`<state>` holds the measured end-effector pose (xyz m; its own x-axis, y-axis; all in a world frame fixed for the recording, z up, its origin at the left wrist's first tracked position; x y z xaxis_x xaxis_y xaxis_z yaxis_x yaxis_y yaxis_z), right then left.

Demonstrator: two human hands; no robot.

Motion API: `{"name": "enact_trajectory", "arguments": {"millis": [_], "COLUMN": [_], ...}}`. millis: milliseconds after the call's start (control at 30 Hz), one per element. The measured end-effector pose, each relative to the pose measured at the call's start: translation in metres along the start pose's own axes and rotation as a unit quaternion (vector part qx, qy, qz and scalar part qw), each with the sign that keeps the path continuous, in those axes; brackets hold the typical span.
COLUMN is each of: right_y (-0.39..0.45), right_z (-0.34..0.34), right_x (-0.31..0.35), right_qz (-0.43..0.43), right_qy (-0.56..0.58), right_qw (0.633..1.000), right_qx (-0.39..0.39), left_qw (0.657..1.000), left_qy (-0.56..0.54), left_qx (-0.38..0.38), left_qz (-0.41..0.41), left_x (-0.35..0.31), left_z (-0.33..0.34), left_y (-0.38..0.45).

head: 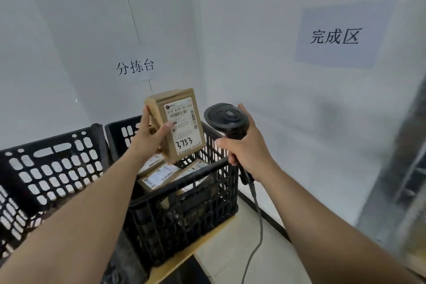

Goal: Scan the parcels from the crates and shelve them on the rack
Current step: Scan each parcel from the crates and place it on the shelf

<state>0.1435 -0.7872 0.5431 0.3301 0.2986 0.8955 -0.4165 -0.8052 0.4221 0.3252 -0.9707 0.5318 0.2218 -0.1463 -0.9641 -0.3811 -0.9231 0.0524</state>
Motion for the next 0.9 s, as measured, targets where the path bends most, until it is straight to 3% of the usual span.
{"name": "enact_trajectory", "arguments": {"millis": [267, 633, 900], "right_y": [-0.096, -0.239, -0.314], "right_z": [-0.042, -0.045, -0.077], "right_x": [0.033, 0.069, 0.07], "right_qz": [0.018, 0.057, 0.101], "right_qy": [-0.009, -0.05, -0.065], "right_qw": [0.993, 0.98, 0.965], "right_qx": [-0.115, -0.185, -0.231], "left_qw": [0.99, 0.963, 0.942], "left_qy": [-0.044, -0.06, -0.059], "left_qx": [0.125, 0.261, 0.324], "left_qz": [0.045, 0.04, 0.062], "left_x": [-0.015, 0.014, -0.003], "left_z": [0.062, 0.125, 0.183], "left_y": [-0.061, -0.162, -0.213]}}
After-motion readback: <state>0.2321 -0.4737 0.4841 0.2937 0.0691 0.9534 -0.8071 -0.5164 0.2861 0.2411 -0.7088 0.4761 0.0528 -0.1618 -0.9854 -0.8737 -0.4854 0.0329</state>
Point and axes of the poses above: each hand's wrist, its own y-axis towards the middle knuckle, its own z-axis out of the palm, x = y × z, the point moved 9 cm from there along y, towards the middle knuckle, and after that the axes turned 9 degrees about -z, right-handed, at the moved point
